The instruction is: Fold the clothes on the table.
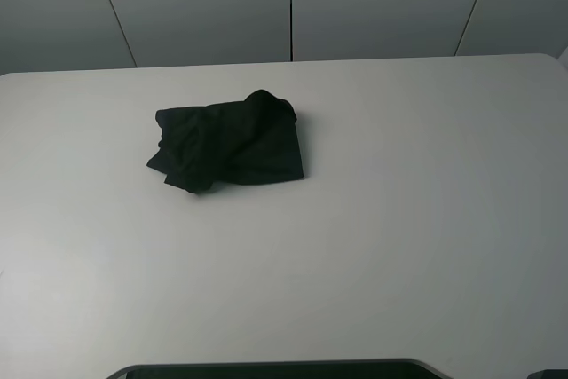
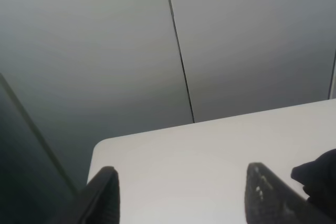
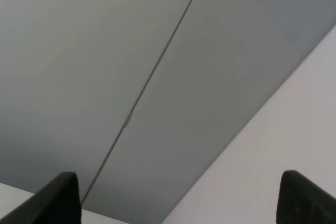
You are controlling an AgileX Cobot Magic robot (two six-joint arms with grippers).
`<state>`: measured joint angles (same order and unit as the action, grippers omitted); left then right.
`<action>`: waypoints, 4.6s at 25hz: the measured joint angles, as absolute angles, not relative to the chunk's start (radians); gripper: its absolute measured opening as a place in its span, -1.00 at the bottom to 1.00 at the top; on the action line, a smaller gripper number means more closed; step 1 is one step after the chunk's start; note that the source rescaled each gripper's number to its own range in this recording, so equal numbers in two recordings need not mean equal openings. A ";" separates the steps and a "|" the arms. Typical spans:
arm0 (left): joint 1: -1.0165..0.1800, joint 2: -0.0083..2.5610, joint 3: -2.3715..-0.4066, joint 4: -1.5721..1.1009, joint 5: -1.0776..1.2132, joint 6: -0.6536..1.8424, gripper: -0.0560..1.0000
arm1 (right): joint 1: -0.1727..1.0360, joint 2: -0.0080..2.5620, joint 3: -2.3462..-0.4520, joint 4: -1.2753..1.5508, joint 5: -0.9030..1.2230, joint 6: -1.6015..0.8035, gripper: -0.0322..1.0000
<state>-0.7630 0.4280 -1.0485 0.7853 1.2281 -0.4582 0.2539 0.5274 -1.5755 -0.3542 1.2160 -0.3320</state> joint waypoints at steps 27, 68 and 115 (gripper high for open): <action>0.032 0.189 -0.786 0.262 1.226 -0.119 0.59 | 0.242 0.197 -0.601 -0.025 1.157 -0.131 0.50; -0.147 0.185 -0.517 0.048 1.088 -0.076 0.59 | 0.242 0.087 -0.514 0.032 1.097 -0.038 0.68; -0.149 0.155 -0.517 0.052 1.088 -0.076 0.60 | -0.064 0.000 -0.514 -0.031 1.097 -0.046 0.89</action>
<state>-0.1489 0.1553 -0.5165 0.0524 1.0884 -0.0762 -0.0635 -0.0003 -0.5136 -0.0312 1.0966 -0.0459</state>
